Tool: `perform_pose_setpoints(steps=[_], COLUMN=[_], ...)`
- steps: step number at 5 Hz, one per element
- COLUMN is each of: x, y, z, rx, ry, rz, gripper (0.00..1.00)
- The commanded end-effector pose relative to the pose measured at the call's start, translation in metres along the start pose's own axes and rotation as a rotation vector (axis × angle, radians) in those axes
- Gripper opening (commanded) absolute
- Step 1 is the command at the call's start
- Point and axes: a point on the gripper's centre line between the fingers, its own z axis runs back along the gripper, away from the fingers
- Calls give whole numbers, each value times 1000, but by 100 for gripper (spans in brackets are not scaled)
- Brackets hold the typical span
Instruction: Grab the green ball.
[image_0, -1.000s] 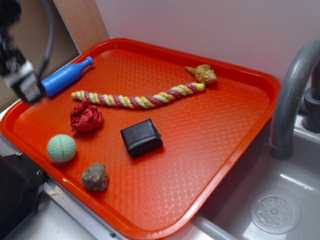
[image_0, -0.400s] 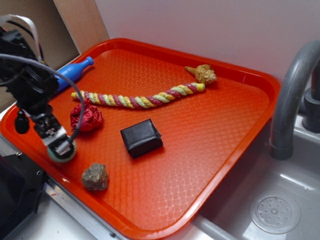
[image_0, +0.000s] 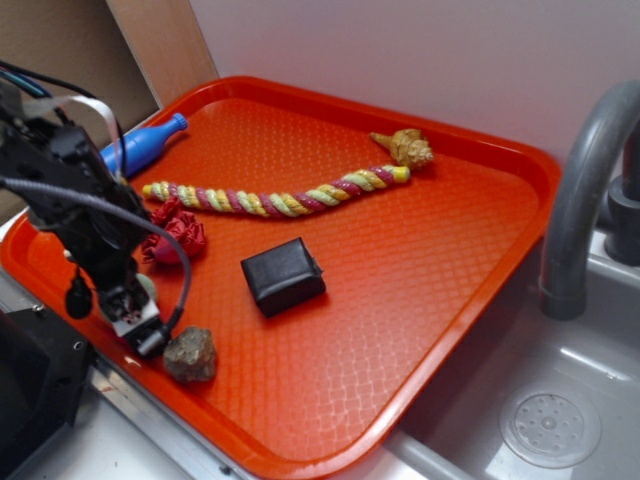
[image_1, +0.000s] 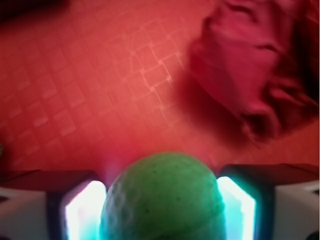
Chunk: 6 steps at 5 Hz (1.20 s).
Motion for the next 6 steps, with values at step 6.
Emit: perform_pose_setpoints(steps=[6], x=[97], y=[60], z=[222], rx=[-203], ry=[-31], rz=[211], gripper=[0])
